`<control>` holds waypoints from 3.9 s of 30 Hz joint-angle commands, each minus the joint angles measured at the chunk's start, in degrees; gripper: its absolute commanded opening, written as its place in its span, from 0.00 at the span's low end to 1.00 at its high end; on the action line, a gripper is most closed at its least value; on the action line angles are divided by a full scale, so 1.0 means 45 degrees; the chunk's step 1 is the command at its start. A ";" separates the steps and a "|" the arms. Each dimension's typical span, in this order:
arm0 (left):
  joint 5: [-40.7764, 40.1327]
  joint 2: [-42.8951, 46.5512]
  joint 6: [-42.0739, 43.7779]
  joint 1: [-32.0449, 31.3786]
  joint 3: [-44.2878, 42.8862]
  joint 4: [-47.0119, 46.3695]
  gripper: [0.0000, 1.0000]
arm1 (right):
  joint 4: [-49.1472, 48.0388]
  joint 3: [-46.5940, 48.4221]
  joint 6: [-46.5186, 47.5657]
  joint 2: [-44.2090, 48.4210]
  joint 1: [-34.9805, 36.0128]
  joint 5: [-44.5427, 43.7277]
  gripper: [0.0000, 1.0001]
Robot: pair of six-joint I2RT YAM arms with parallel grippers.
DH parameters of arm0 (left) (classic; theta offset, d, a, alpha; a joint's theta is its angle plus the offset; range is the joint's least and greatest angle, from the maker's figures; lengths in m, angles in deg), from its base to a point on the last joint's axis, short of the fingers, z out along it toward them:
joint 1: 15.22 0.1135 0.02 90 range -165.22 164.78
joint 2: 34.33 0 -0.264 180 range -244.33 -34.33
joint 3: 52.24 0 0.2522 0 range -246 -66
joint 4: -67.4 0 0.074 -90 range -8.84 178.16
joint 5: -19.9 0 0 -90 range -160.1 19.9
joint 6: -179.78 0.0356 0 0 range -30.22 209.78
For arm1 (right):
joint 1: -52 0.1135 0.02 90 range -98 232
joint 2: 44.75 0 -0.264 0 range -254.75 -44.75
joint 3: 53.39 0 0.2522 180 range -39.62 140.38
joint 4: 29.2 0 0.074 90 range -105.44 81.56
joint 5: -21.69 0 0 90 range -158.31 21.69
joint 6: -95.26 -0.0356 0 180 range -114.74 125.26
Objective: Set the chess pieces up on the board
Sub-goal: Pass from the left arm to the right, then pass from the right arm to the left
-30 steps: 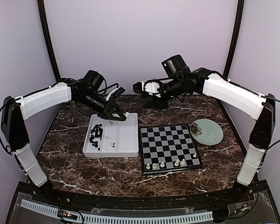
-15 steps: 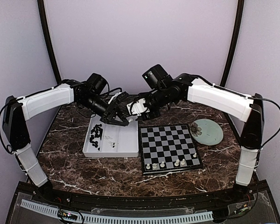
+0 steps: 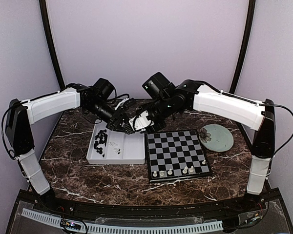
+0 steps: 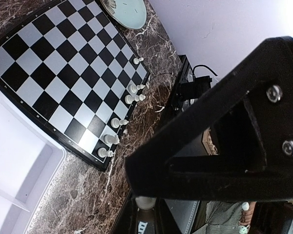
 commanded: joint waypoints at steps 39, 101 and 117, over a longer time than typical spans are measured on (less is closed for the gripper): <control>-0.4963 0.4650 -0.1084 -0.0200 0.3145 -0.7291 0.28 | -0.1573 -0.2865 -0.9629 0.1852 -0.3977 0.9269 0.11; -0.5857 0.1822 -0.2958 -0.2927 0.2906 -1.2387 0.21 | -0.7221 -0.6318 -1.6164 0.2834 -0.5176 1.3003 0.17; -0.6544 0.2203 -0.1981 -0.2927 0.2713 -1.1414 0.07 | -0.6869 -0.6258 -1.5797 0.2827 -0.5166 1.2842 0.23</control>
